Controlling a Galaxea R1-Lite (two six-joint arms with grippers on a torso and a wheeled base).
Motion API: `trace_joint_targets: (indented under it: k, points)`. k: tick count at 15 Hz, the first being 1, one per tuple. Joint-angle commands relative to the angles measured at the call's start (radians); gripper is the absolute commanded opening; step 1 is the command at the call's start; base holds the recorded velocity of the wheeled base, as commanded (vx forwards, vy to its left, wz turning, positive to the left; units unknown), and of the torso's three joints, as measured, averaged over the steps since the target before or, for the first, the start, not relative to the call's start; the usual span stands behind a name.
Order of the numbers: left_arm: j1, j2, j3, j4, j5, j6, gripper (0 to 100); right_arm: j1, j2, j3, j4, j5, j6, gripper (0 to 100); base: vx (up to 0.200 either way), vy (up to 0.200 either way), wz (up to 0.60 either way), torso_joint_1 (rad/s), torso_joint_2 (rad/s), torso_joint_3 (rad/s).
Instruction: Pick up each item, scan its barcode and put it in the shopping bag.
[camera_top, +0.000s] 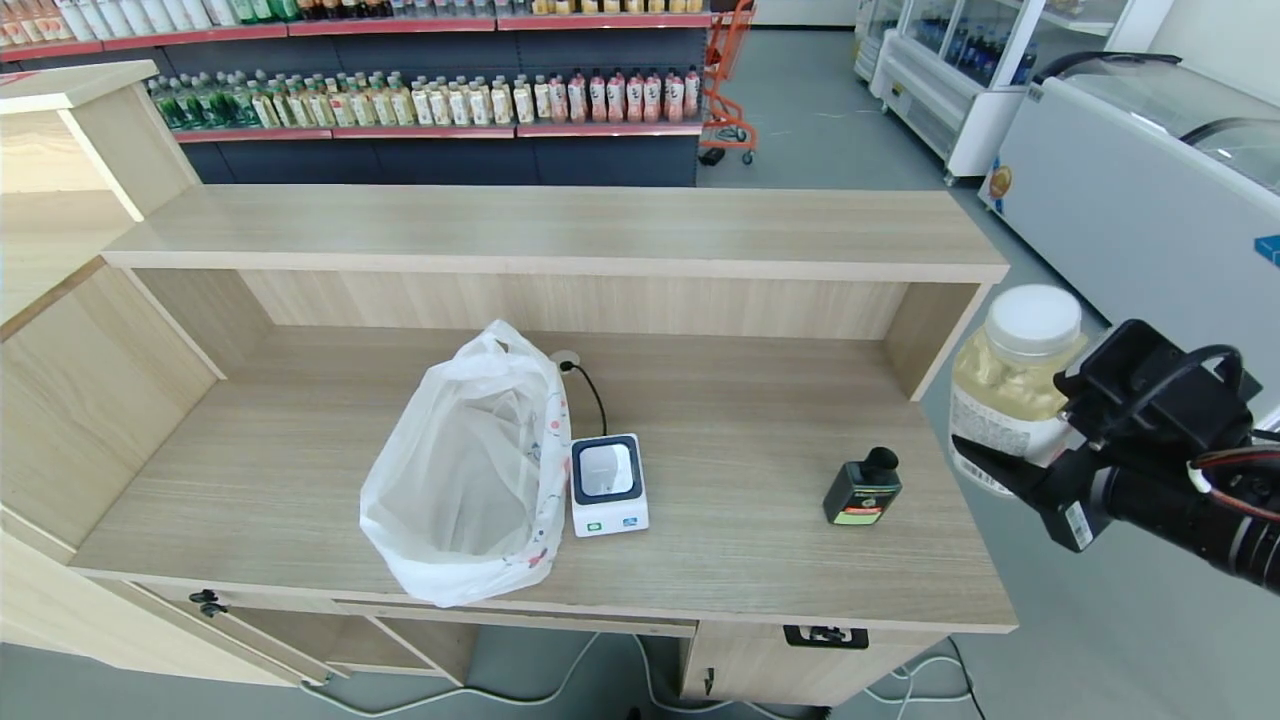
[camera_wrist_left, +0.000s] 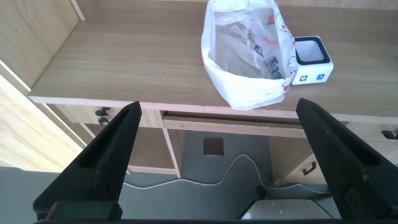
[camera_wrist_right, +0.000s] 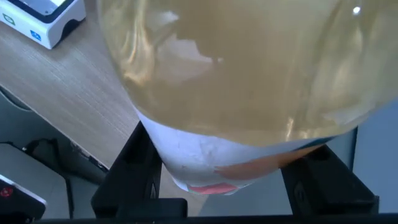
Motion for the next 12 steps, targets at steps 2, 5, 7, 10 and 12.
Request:
trace_joint_targets:
  k: [2,5,7,10,12]
  points:
    - [0.000,0.001,0.000,0.000,0.000,0.000,100,0.000,0.016,0.004,-0.002,0.000,-0.007,0,0.000,0.000,0.00,0.000,0.00,0.000]
    - [0.000,0.001,0.000,0.000,0.000,-0.001,100,0.000,0.020,0.004,-0.002,0.000,-0.026,0,0.000,0.000,0.00,0.000,0.00,0.000]
    - [0.000,0.001,0.000,0.000,0.001,0.000,100,0.000,0.022,0.004,-0.002,0.001,-0.037,0,0.000,0.200,0.00,0.002,0.00,0.005]
    - [0.000,0.001,0.000,0.000,0.001,0.000,100,0.001,0.031,-0.003,-0.003,0.003,-0.061,0,0.000,0.200,0.00,0.014,0.01,0.001]
    - [0.000,0.001,0.000,0.000,0.000,0.000,100,0.001,0.045,-0.009,-0.009,0.003,-0.063,0,0.000,0.200,0.00,0.002,0.00,0.012]
